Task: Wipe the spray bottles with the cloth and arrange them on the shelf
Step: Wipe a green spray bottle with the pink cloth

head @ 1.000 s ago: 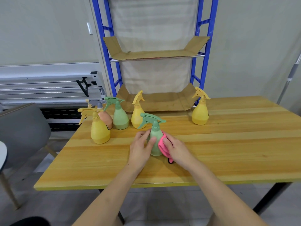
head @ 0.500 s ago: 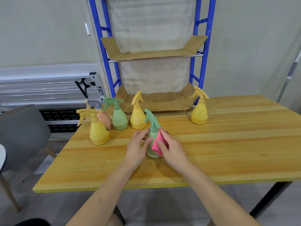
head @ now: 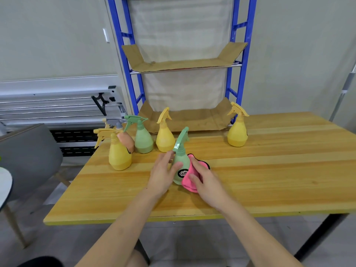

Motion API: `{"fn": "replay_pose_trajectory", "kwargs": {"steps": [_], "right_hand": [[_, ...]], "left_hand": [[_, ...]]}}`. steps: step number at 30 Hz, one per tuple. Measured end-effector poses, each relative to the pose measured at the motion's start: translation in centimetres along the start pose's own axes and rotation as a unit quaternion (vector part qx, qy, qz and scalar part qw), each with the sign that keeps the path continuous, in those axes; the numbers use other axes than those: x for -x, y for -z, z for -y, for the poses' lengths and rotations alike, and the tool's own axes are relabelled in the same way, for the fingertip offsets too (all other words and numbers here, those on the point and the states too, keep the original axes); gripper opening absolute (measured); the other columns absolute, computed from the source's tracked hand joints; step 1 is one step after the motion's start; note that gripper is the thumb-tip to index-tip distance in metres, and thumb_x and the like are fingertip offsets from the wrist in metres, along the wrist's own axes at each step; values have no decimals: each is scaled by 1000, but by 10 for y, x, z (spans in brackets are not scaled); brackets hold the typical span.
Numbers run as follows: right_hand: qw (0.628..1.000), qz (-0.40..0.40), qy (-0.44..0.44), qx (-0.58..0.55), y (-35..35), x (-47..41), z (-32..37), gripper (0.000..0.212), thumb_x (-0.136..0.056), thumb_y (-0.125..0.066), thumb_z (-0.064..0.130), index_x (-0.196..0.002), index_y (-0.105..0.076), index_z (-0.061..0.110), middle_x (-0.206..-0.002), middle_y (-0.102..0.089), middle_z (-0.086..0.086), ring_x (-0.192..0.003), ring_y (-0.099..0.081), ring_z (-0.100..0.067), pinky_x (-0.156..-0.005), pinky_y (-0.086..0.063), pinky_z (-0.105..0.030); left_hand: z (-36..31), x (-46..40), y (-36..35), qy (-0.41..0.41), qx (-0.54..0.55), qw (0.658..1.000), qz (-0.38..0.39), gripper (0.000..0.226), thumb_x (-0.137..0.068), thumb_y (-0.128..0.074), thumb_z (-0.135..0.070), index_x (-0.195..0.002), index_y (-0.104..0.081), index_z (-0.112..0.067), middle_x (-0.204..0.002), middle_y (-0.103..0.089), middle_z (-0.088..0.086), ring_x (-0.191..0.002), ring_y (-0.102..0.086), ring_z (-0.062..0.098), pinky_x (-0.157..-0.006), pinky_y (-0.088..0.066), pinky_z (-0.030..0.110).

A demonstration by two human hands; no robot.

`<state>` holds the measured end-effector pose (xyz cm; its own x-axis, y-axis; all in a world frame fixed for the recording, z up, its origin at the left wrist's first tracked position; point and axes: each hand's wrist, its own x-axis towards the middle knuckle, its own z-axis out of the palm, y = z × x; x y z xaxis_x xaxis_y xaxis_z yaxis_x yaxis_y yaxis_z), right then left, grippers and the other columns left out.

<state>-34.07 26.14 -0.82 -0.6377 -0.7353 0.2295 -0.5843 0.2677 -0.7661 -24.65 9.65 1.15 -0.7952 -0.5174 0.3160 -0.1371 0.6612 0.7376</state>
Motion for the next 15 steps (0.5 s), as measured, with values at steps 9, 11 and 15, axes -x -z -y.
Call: {"fn": "replay_pose_trajectory", "kwargs": {"steps": [9,11,15], "right_hand": [[999,-1,6,-49,-1,-23,16,55,-111,-43,24,-162,-28,42,-147,-57,6,-122,-59,-16,-103,-50,-35],[999,18,-12,-50,0,-30,12,50,-113,-35,32,-161,-28,46,-140,-60,1,-116,-60,-18,-95,-51,-34],[998,35,-33,-28,1,-30,2,46,-113,-24,40,-157,-30,52,-106,-66,-3,-88,-61,-15,-76,-49,-32]], "left_hand": [[1,-5,4,-24,-14,1000,12,48,-101,-60,-36,-148,-53,-25,-117,-58,-4,-112,-56,14,-102,-47,43],[2,-6,2,-12,-20,1000,8,49,-102,-60,-35,-149,-51,-24,-119,-58,-4,-112,-57,15,-103,-46,43],[2,-6,0,3,-33,999,3,51,-103,-56,-38,-152,-47,-27,-127,-58,-3,-120,-56,17,-108,-44,47]]}}
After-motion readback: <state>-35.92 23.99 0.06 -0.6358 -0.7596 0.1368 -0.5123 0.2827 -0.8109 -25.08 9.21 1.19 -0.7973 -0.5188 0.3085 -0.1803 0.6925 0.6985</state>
